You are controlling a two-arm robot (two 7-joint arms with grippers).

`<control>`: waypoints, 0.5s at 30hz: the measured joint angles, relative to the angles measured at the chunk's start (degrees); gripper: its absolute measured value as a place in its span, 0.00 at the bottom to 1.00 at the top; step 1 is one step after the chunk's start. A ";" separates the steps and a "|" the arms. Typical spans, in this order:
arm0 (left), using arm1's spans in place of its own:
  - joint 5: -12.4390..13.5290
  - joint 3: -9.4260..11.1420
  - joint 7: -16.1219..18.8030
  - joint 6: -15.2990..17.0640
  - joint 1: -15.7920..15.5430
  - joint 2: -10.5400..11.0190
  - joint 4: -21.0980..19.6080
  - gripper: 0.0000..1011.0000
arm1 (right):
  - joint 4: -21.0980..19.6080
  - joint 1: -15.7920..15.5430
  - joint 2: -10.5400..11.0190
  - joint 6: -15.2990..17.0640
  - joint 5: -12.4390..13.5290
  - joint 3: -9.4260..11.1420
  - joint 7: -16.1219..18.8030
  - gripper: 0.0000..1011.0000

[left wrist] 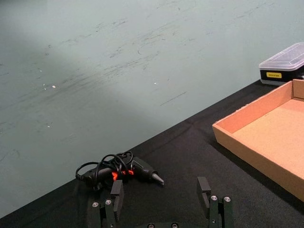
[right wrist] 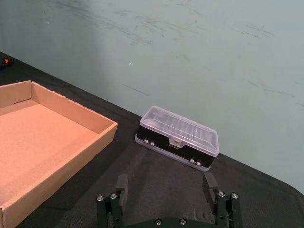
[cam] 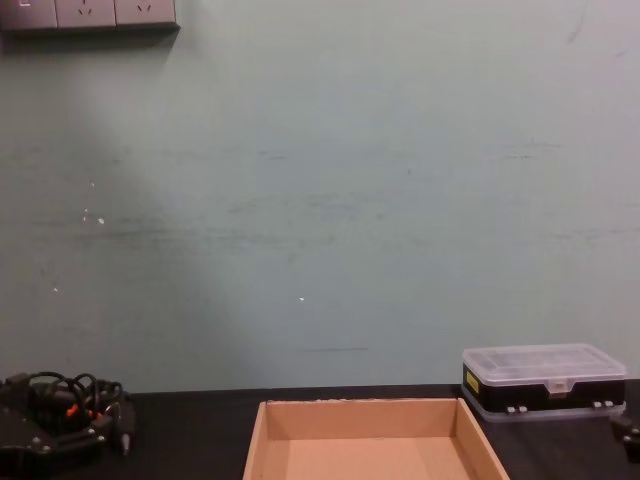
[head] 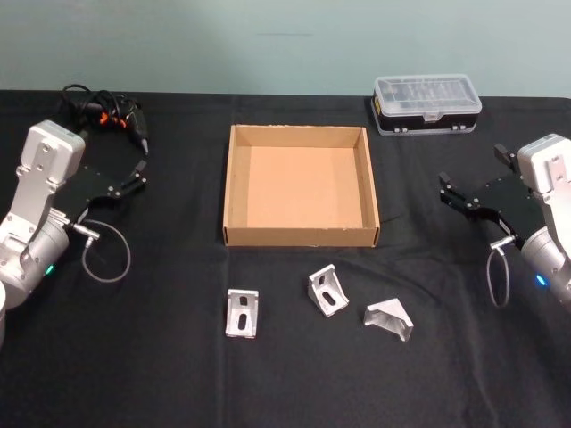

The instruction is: Use one hand to pick up the angle iron from the table and place it into the box.

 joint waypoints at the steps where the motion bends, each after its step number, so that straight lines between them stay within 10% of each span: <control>1: 0.00 0.00 0.00 0.00 0.00 0.00 0.00 1.00 | 0.00 0.00 0.00 0.00 0.00 0.00 0.00 0.99; 15: 0.00 0.00 0.00 0.00 0.00 0.00 0.00 1.00 | 0.00 0.00 0.00 0.00 0.00 0.00 0.00 0.99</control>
